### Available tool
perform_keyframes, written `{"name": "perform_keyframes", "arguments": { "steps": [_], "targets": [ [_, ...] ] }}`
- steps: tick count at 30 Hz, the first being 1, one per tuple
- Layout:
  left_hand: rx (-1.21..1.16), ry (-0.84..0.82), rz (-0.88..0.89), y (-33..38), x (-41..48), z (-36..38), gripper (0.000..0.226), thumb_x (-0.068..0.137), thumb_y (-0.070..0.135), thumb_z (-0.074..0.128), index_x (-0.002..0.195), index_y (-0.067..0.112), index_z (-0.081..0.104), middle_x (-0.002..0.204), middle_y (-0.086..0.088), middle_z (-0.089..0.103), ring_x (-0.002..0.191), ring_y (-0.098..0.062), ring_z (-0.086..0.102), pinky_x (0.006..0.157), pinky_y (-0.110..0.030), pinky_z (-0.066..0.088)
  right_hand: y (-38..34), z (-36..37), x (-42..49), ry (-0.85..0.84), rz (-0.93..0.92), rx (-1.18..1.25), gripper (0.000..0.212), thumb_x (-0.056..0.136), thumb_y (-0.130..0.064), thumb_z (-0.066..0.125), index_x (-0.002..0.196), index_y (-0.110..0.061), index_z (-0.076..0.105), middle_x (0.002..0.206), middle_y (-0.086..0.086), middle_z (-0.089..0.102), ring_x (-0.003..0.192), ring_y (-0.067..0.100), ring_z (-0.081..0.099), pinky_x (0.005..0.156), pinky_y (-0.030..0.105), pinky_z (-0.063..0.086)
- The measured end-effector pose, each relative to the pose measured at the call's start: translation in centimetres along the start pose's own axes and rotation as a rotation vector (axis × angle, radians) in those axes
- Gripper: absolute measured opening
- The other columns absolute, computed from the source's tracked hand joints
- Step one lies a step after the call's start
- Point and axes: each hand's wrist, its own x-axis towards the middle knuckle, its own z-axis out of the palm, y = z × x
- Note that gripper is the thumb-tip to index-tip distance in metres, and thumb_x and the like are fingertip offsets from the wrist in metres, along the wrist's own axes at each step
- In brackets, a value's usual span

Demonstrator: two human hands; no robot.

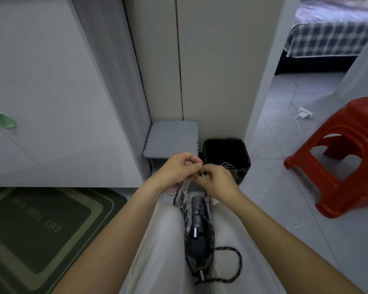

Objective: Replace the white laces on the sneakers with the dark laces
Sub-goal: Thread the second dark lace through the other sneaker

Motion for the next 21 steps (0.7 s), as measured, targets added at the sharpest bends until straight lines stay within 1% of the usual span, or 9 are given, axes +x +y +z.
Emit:
{"name": "perform_keyframes", "arguments": {
  "steps": [2,6,10,13,15,17,18,20,21],
  "targets": [
    [-0.003,0.053,0.036,0.3,-0.1,-1.2,0.007,0.090,0.011,0.060,0.096,0.015,0.060,0.061,0.005,0.060,0.058,-0.005,0.055,0.061,-0.020,0.047,-0.4,0.3,1.3,0.074,0.039,0.178,0.029,0.082,-0.028,0.068,0.062,-0.011,0.056,0.051,-0.006,0.041,0.050,0.009,0.037,0.056,0.026,0.035],
    [0.046,0.188,0.069,-0.3,-0.7,-4.1,0.015,0.091,0.014,0.059,0.102,0.005,0.064,0.070,0.003,0.059,0.053,0.007,0.054,0.055,-0.009,0.044,-3.1,-1.8,3.2,0.236,-0.014,0.375,0.025,0.082,-0.023,0.067,0.060,-0.012,0.061,0.051,-0.003,0.044,0.050,0.008,0.038,0.056,0.024,0.037],
    [0.074,0.203,0.038,-3.0,-1.0,-5.8,0.017,0.096,0.017,0.051,0.094,0.013,0.068,0.071,0.002,0.061,0.058,-0.003,0.055,0.063,-0.013,0.045,-5.7,-3.5,4.3,0.263,-0.091,0.458,0.023,0.082,-0.019,0.067,0.060,-0.015,0.061,0.050,-0.006,0.042,0.050,0.007,0.038,0.058,0.023,0.039],
    [0.092,0.221,0.001,-5.3,-1.5,-5.8,0.020,0.098,0.017,0.046,0.094,0.012,0.065,0.072,-0.003,0.061,0.059,-0.008,0.056,0.061,-0.013,0.047,-6.5,-3.9,4.7,0.271,-0.112,0.488,0.025,0.083,-0.018,0.067,0.059,-0.019,0.061,0.045,-0.011,0.040,0.046,0.004,0.037,0.057,0.023,0.040],
    [0.140,0.230,-0.053,-6.7,-2.0,-5.7,0.022,0.098,0.018,0.045,0.091,0.013,0.065,0.072,-0.004,0.062,0.061,-0.011,0.057,0.065,-0.021,0.050,-6.8,-3.9,4.8,0.270,-0.109,0.502,0.023,0.084,-0.020,0.067,0.061,-0.019,0.063,0.046,-0.010,0.042,0.047,0.005,0.038,0.056,0.023,0.041],
    [0.198,0.178,-0.127,-7.5,-2.7,-5.6,0.024,0.098,0.021,0.045,0.091,0.011,0.066,0.070,-0.004,0.063,0.061,-0.013,0.057,0.067,-0.031,0.050,-7.0,-3.5,4.9,0.242,-0.118,0.454,0.021,0.083,-0.022,0.068,0.063,-0.021,0.064,0.049,-0.009,0.048,0.048,0.005,0.042,0.058,0.025,0.043],
    [0.246,0.133,-0.159,-7.7,-3.1,-5.4,0.027,0.098,0.024,0.045,0.089,0.010,0.066,0.067,-0.004,0.063,0.058,-0.012,0.057,0.064,-0.032,0.050,-7.1,-3.2,4.9,0.195,-0.119,0.429,0.018,0.083,-0.023,0.069,0.065,-0.022,0.065,0.052,-0.008,0.052,0.050,0.004,0.046,0.060,0.026,0.045],
    [0.344,0.076,-0.204,-7.4,-3.7,-4.7,0.036,0.098,0.033,0.043,0.080,0.010,0.063,0.056,-0.001,0.057,0.047,-0.012,0.051,0.052,-0.029,0.047,-7.3,-2.3,4.5,0.001,-0.130,0.380,0.003,0.084,-0.022,0.069,0.084,-0.022,0.071,0.068,-0.005,0.065,0.064,0.003,0.058,0.072,0.027,0.052],
    [0.355,0.082,-0.218,-7.0,-4.0,-4.2,0.039,0.099,0.036,0.041,0.076,0.011,0.061,0.053,0.000,0.052,0.042,-0.011,0.046,0.044,-0.025,0.043,-7.3,-1.8,4.2,-0.118,-0.139,0.346,0.015,0.084,-0.022,0.069,0.098,-0.021,0.071,0.079,-0.006,0.068,0.077,0.004,0.063,0.082,0.026,0.052]
  ]
}}
